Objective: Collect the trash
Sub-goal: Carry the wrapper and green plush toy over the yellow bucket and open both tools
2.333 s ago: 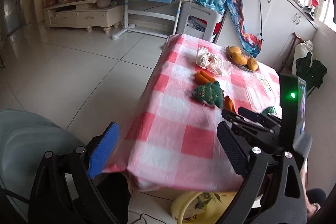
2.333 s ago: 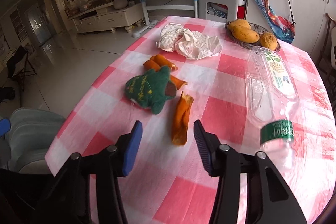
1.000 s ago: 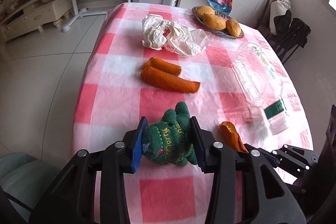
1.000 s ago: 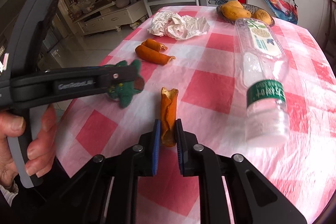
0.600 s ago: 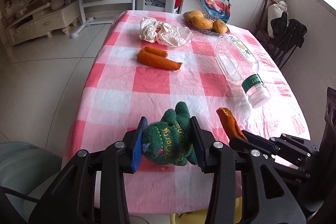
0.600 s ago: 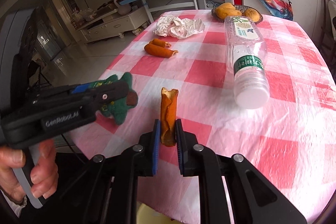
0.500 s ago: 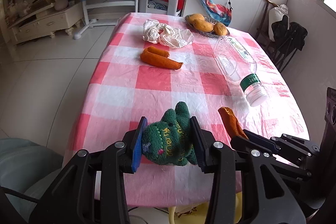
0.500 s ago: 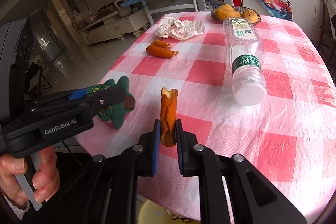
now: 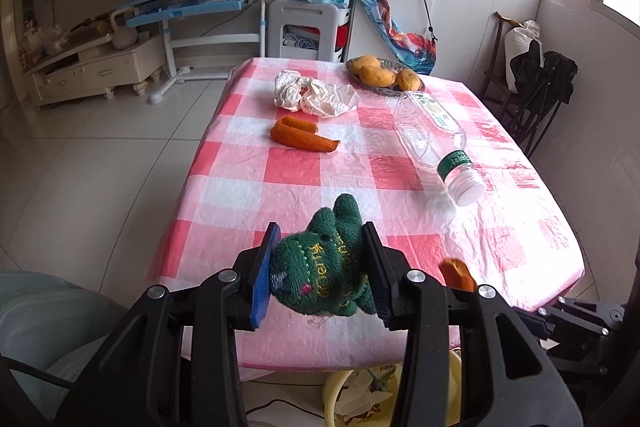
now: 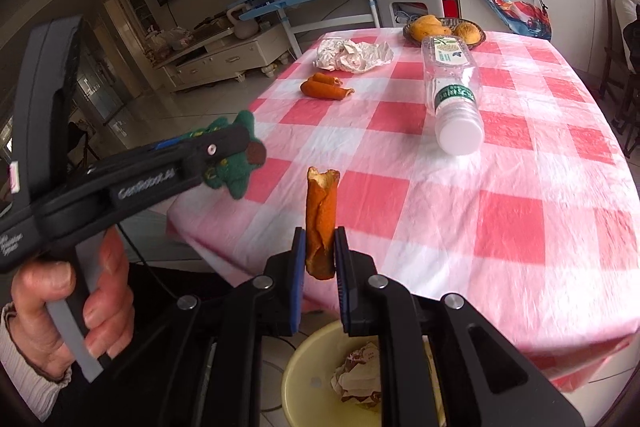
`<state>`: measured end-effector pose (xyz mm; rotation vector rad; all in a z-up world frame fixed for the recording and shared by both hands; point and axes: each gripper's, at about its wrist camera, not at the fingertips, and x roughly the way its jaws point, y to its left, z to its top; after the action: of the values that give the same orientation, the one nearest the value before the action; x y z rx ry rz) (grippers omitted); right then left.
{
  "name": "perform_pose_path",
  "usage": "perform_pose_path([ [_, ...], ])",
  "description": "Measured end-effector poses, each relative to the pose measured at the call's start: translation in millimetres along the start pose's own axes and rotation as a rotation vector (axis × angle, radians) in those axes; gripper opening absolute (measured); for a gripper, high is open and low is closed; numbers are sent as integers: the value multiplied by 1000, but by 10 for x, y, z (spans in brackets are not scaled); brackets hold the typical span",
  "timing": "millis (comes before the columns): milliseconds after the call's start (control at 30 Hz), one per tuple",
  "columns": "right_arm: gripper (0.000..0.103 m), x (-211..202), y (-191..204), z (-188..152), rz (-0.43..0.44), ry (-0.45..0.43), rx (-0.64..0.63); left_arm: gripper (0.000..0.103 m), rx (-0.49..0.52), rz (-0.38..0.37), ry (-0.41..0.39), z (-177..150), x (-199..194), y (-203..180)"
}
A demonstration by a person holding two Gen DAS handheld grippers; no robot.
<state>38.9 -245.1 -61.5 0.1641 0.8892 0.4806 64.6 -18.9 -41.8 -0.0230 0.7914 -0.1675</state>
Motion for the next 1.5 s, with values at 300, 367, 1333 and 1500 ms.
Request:
perform_pose_path([
  [300,15,-288,-24,-328,-5,19,41,39,43,-18,-46,-114,-225,-144],
  [367,15,-323,-33,-376,-10,22,48,40,45,-25,-52,-146,-268,-161],
  [1333,54,-546,-237,-533,-67,-105,170,41,134,-137,-22,-765,-646,-507],
  [1500,59,-638,-319,-530,-75,-157,216,43,219,-184,43,-997,-647,-717],
])
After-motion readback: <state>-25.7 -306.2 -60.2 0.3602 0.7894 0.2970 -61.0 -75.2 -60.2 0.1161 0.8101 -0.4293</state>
